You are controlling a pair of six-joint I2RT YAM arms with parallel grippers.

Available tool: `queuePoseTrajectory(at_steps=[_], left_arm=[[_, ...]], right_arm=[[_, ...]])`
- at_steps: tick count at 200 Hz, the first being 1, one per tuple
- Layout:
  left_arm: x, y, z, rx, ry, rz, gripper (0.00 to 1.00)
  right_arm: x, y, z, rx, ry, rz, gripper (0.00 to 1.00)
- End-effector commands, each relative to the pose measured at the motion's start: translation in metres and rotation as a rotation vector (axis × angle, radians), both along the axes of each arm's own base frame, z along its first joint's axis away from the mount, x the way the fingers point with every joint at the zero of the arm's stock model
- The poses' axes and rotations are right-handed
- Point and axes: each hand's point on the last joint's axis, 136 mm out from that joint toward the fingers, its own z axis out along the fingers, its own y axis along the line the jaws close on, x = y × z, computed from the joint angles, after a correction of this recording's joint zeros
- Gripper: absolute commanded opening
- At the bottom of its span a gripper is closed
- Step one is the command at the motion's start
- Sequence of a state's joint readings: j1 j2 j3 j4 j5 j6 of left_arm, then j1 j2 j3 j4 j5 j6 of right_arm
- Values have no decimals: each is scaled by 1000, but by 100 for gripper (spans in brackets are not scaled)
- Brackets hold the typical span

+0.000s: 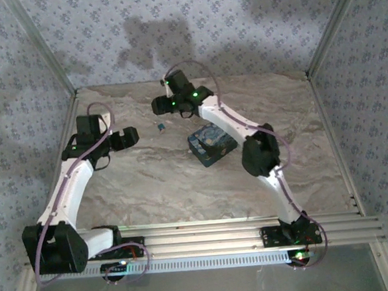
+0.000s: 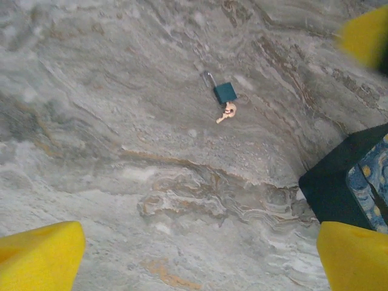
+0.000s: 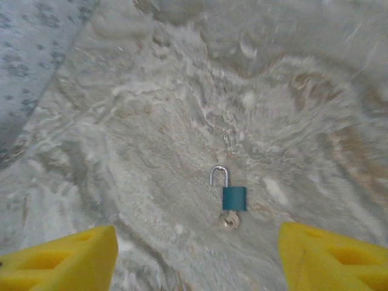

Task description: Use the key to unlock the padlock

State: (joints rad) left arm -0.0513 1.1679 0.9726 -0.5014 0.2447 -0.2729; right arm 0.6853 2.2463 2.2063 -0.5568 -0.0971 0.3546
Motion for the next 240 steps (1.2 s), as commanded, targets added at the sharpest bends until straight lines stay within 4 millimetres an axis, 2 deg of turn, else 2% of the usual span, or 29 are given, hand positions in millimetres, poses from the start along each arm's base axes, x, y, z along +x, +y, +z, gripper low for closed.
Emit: queuePoseTrajectory(at_steps=[1,21,45,72,77,90,123,140,176,211,223,240], left_arm=[[0,18,14,111,-71,30,98],[1,29,6,206,-130,29,98],[2,34,-5,262,-226,21,98],[6,45,-24,308,-295,78,98],[8,47,-27,310,-306,96,98],[12,50,-38,309,-326,120,98],[22,49,-80,307,-297,117,98],[27,50,-95,323,-314,112,98],[45,47,-85,365,-420,81,98],[52,46,-91,404,-471,50,98],[52,57,-95,398,-467,107,98],[58,57,-105,375,-486,98,98]], right_arm=[[-16,-52,60,-43,-132,-53,76],[-27,-109,75,-64,-193,-177,84],[-50,-187,66,-149,-227,-347,89],[-86,-271,34,-224,-178,-526,93],[-95,-286,19,-245,-154,-553,94],[-113,-322,-1,-266,-137,-632,97],[-150,-392,-35,-350,-208,-791,100],[-160,-413,-51,-364,-256,-823,100],[-162,-431,-78,-389,-289,-817,100],[-149,-441,-83,-326,-422,-868,100],[-143,-442,-82,-315,-466,-865,100],[-134,-443,-86,-310,-497,-847,100]])
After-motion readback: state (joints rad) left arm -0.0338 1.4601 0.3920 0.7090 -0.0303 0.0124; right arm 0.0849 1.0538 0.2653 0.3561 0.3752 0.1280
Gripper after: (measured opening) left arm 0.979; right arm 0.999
